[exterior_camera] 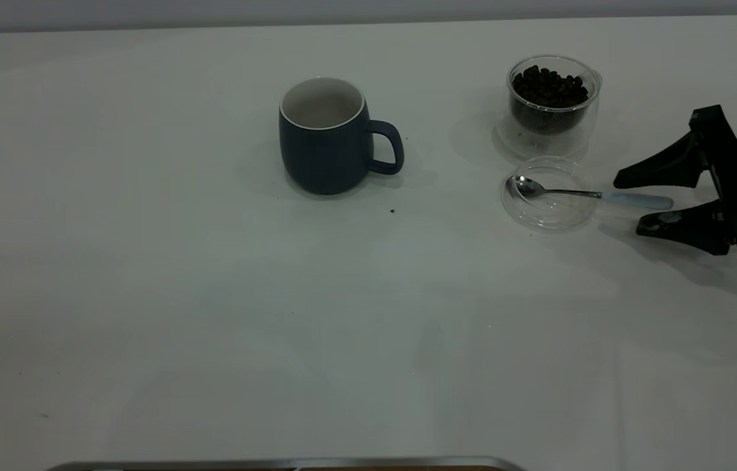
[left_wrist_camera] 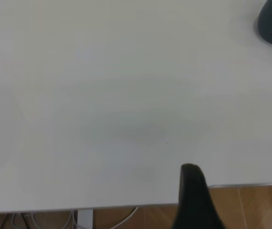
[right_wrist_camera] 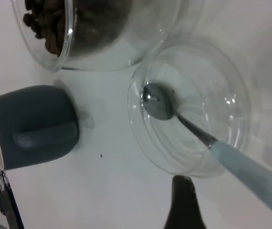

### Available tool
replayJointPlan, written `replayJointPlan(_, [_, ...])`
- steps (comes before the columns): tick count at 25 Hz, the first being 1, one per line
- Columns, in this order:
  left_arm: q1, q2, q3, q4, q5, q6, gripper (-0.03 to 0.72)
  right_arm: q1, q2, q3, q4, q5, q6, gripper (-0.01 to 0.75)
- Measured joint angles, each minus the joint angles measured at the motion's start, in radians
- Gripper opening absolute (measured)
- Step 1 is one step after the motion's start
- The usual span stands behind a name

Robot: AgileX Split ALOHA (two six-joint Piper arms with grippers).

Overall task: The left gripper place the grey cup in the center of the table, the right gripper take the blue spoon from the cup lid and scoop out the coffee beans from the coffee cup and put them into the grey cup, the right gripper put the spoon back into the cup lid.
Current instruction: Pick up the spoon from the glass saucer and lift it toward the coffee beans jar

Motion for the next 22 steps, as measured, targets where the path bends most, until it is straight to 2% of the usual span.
replayJointPlan(6, [0.0, 0.0, 0.0, 0.0, 0.0, 0.0, 0.545, 0.0, 0.0, -0.012, 0.0, 0.007, -0.008, 0.592])
replayJointPlan(11, [0.0, 0.0, 0.0, 0.0, 0.0, 0.001, 0.545, 0.0, 0.0, -0.012, 0.0, 0.011, -0.012, 0.559])
replayJointPlan(17, [0.0, 0.0, 0.0, 0.0, 0.0, 0.002, 0.545, 0.0, 0.0, -0.012, 0.0, 0.013, -0.012, 0.458])
replayJointPlan(22, [0.0, 0.0, 0.0, 0.0, 0.0, 0.002, 0.545, 0.0, 0.0, -0.012, 0.0, 0.013, -0.012, 0.326])
